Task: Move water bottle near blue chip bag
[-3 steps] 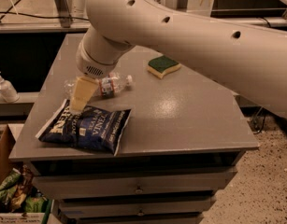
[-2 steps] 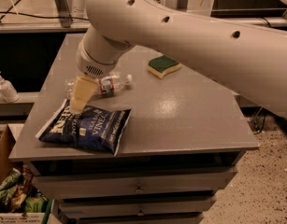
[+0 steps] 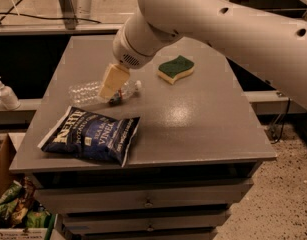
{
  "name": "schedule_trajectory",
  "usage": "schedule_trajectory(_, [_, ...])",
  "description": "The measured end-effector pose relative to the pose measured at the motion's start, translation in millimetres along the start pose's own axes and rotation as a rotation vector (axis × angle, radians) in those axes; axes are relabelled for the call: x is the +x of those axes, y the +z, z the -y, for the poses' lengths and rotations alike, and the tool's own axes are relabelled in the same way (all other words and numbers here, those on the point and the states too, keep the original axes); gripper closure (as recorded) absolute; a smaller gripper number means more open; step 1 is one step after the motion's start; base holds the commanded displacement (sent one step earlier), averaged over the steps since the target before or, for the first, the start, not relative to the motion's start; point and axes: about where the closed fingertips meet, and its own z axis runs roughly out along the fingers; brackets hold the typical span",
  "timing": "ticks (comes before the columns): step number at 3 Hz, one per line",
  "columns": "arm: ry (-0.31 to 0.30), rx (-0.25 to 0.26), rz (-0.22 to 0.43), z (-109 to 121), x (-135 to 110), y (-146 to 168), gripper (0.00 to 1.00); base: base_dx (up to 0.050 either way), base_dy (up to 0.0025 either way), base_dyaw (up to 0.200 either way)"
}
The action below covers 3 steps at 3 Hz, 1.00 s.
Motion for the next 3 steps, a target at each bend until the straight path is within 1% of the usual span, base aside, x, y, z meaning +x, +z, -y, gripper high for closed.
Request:
schedule_trajectory(1, [0.039,0.077,0.015,39,32,-30,0.00,0.000,0.00000,0.000])
schedule_trajectory(2, [0.080,0.142,-0.001,65,71,-60,0.00,0.000,0.00000,0.000])
schedule_trajectory(3, [0.141,0.214,-0.018,81,112,-95,0.00,0.000,0.00000,0.000])
